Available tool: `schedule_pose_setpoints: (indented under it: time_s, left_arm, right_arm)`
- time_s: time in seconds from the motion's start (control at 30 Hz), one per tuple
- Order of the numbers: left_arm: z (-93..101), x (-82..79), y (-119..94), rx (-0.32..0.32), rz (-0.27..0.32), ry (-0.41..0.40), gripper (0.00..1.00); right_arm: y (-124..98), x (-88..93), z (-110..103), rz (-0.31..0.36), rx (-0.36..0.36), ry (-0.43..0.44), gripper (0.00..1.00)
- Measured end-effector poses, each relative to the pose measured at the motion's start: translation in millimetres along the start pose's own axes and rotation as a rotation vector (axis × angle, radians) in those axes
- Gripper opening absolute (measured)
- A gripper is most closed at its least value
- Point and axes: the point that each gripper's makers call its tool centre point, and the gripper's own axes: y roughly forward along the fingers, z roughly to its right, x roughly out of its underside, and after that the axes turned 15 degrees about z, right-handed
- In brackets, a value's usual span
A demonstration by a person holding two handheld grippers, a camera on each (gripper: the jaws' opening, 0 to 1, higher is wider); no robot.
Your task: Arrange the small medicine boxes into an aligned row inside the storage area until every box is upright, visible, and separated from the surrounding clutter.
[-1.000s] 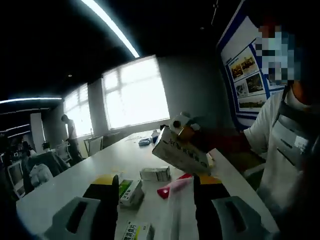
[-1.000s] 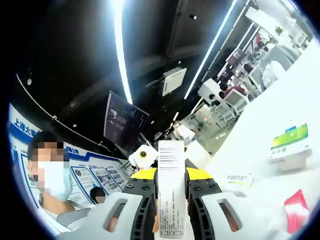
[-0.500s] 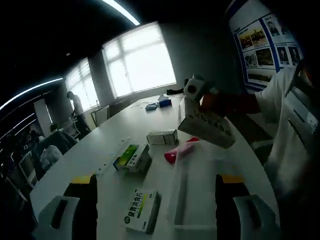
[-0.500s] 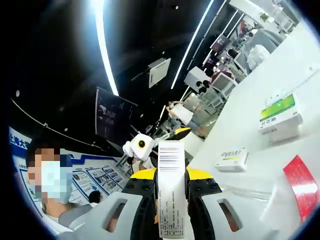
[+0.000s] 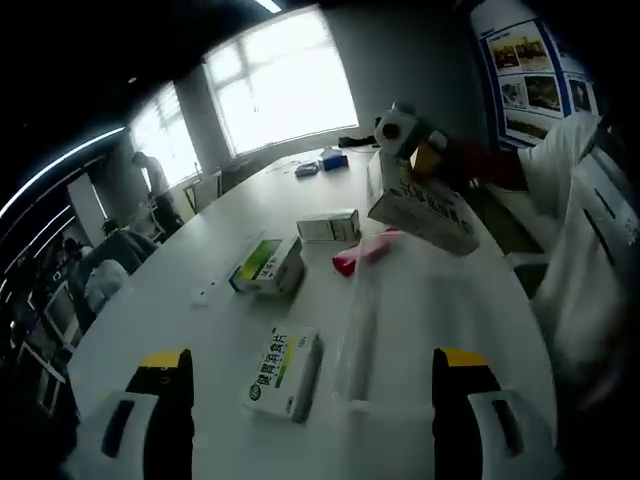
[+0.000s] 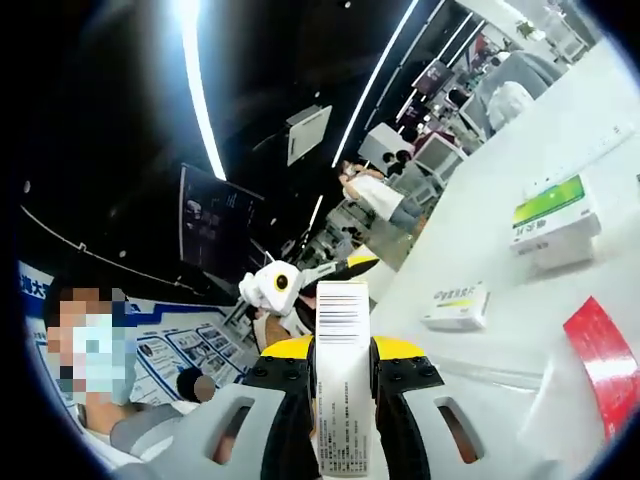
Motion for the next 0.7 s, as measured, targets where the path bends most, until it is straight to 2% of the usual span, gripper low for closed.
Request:
schedule_pose_setpoints:
  time_s: [0.3,0.43,0.5,0.7]
  left_arm:
    - [-0.3,-10.3,-2.8,0.002,0.053,0.000,1.00]
    - [-4.5,-11.1,-6.0,-0.018,0.056,0.017,1.00]
    - [-5.3,-12.3,-5.8,-0.022,0.071,0.000,1.00]
    - [-0.3,-18.0,-4.3,-0.004,0.093,-0.007,1.00]
  right_arm:
    - [4.8,5.1,3.4,-0.012,0.009,0.005,0.19]
    - [7.6,8.2,4.0,-0.019,0.008,0.016,0.19]
    - [9.0,9.4,4.6,-0.023,0.007,0.019,0.19]
    - [14.5,19.3,4.6,-0.051,0.008,0.035,0.19]
